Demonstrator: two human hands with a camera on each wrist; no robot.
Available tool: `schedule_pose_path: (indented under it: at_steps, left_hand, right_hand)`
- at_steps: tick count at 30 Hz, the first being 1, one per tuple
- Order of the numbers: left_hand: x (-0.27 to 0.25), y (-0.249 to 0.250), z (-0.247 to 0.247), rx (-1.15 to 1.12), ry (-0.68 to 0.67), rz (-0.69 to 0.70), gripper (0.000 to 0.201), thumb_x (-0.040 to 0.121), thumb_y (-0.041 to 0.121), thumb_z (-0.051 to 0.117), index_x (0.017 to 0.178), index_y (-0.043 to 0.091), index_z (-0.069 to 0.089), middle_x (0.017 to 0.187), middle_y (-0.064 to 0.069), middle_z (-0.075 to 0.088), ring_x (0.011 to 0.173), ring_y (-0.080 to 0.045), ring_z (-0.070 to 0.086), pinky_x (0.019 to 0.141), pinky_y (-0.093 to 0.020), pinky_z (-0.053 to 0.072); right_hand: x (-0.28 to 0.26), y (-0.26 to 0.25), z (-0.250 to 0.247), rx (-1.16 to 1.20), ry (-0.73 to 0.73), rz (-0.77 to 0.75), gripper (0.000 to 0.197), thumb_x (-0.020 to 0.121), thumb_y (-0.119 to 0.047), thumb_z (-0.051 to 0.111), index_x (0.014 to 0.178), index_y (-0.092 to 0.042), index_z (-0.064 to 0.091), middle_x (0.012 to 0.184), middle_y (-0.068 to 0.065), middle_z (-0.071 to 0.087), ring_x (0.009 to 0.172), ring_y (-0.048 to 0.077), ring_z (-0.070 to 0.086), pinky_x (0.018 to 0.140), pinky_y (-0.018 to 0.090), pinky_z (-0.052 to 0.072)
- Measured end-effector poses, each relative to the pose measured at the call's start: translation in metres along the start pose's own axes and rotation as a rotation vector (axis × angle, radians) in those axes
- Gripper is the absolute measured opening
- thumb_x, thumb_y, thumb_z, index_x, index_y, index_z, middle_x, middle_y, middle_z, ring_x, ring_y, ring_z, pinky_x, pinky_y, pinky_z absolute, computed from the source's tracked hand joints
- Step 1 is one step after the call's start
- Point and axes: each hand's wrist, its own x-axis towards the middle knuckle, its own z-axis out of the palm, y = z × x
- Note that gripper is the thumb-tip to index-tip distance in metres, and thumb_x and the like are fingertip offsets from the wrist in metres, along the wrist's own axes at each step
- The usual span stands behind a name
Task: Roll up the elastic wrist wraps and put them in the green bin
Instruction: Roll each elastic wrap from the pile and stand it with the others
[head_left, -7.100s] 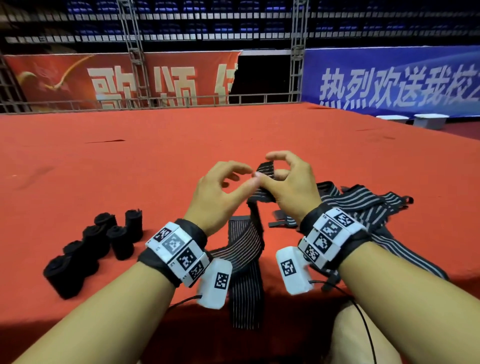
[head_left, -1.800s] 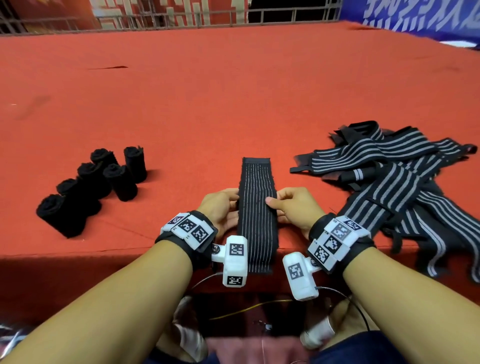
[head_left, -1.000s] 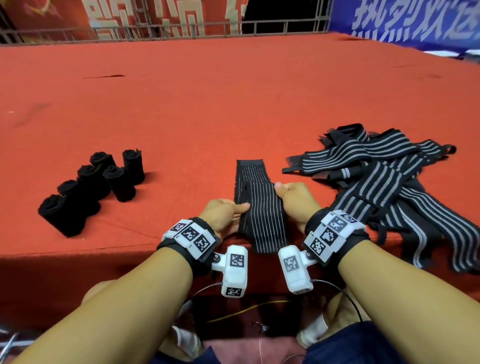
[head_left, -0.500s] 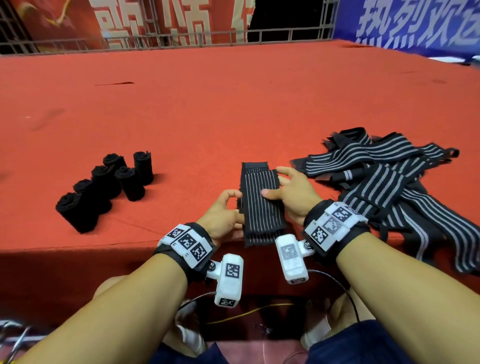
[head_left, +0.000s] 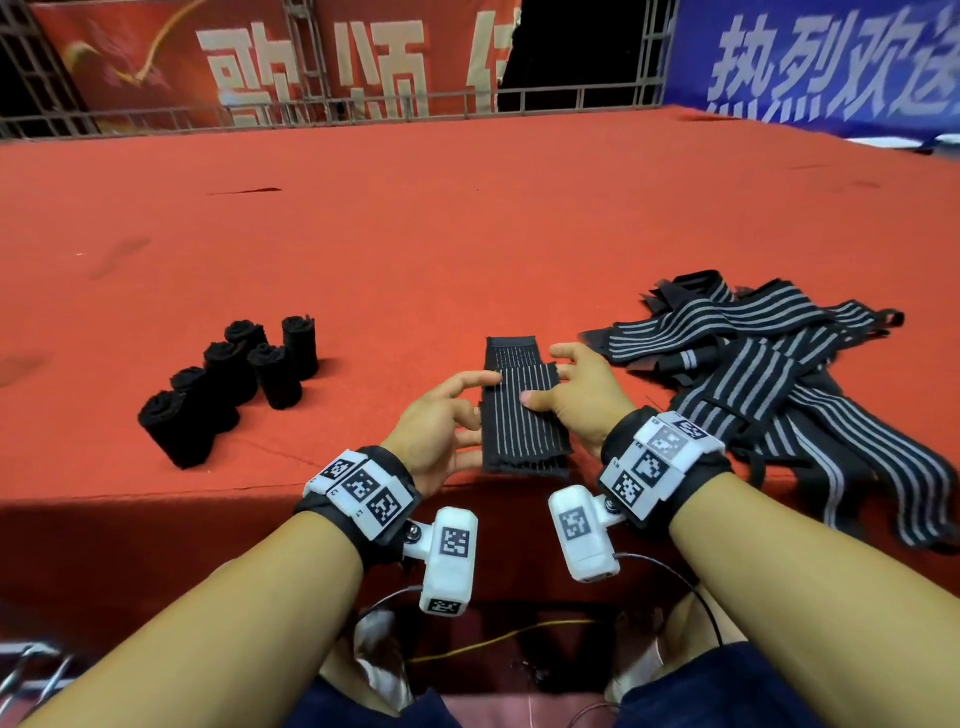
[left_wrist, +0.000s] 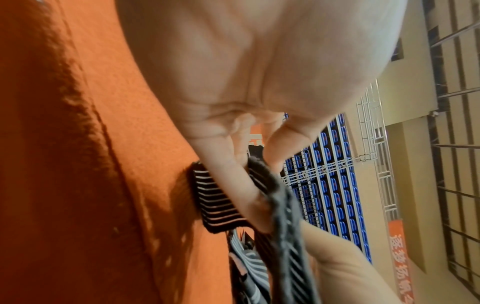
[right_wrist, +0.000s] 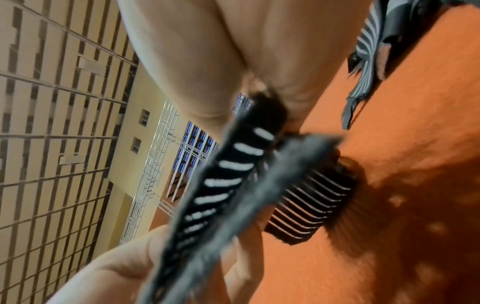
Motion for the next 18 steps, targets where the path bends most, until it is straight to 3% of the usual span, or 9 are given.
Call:
schedule_pose_path:
  at_steps: [4, 6, 11, 12, 15, 18]
  left_hand:
    - [-0.003, 0.005, 0.004, -0.028, 0.004, 0.027, 0.031, 0.094, -0.001, 0.043, 0.110, 0.011, 0.066, 0.101, -0.013, 0.069, 0.080, -0.024, 0.070, 0.064, -0.032, 0.062]
    - [-0.004, 0.005, 0.008, -0.001, 0.007, 0.049, 0.018, 0.097, -0.001, 0.057, 0.108, 0.011, 0.064, 0.096, -0.012, 0.070, 0.077, -0.021, 0.071, 0.062, -0.029, 0.061]
    - [-0.004, 0.002, 0.012, 0.047, 0.045, 0.097, 0.029, 0.087, -0.015, 0.065, 0.105, 0.007, 0.060, 0.088, -0.015, 0.071, 0.070, -0.021, 0.072, 0.058, -0.027, 0.059]
    - [-0.004, 0.002, 0.013, 0.043, 0.056, 0.101, 0.028, 0.086, -0.016, 0.065, 0.103, 0.006, 0.060, 0.087, -0.015, 0.070, 0.070, -0.022, 0.072, 0.059, -0.027, 0.059]
    - [-0.004, 0.003, 0.014, 0.011, 0.123, 0.115, 0.025, 0.085, -0.017, 0.065, 0.096, 0.005, 0.062, 0.086, -0.014, 0.069, 0.068, -0.021, 0.071, 0.059, -0.028, 0.060]
    - [-0.002, 0.007, 0.014, 0.026, 0.215, 0.121, 0.020, 0.086, -0.014, 0.067, 0.091, 0.005, 0.063, 0.085, -0.014, 0.068, 0.064, -0.018, 0.069, 0.062, -0.030, 0.061]
  right_hand:
    - [-0.002, -0.003, -0.002, -0.092, 0.052, -0.072, 0.067, 0.082, 0.005, 0.077, 0.139, -0.010, 0.044, 0.096, -0.009, 0.053, 0.081, 0.004, 0.058, 0.073, 0.030, 0.054]
    - [-0.003, -0.003, -0.001, -0.117, 0.071, -0.080, 0.068, 0.081, 0.003, 0.078, 0.139, -0.009, 0.045, 0.096, -0.009, 0.050, 0.081, 0.004, 0.056, 0.075, 0.032, 0.054]
    - [-0.008, -0.002, -0.003, -0.205, 0.063, -0.086, 0.070, 0.078, -0.004, 0.082, 0.138, -0.012, 0.046, 0.103, -0.009, 0.050, 0.091, 0.013, 0.061, 0.091, 0.045, 0.057]
    - [-0.009, -0.002, -0.005, -0.228, 0.060, -0.094, 0.069, 0.078, -0.007, 0.084, 0.136, -0.013, 0.047, 0.106, -0.007, 0.053, 0.092, 0.013, 0.061, 0.091, 0.044, 0.057]
    - [-0.017, -0.007, -0.011, -0.331, 0.078, -0.205, 0.057, 0.078, -0.018, 0.086, 0.126, -0.014, 0.055, 0.116, -0.003, 0.052, 0.093, 0.009, 0.061, 0.081, 0.024, 0.050]
    - [-0.028, -0.011, -0.013, -0.461, 0.051, -0.441, 0.039, 0.075, -0.030, 0.087, 0.107, -0.019, 0.068, 0.118, -0.004, 0.056, 0.105, 0.011, 0.058, 0.086, 0.024, 0.044]
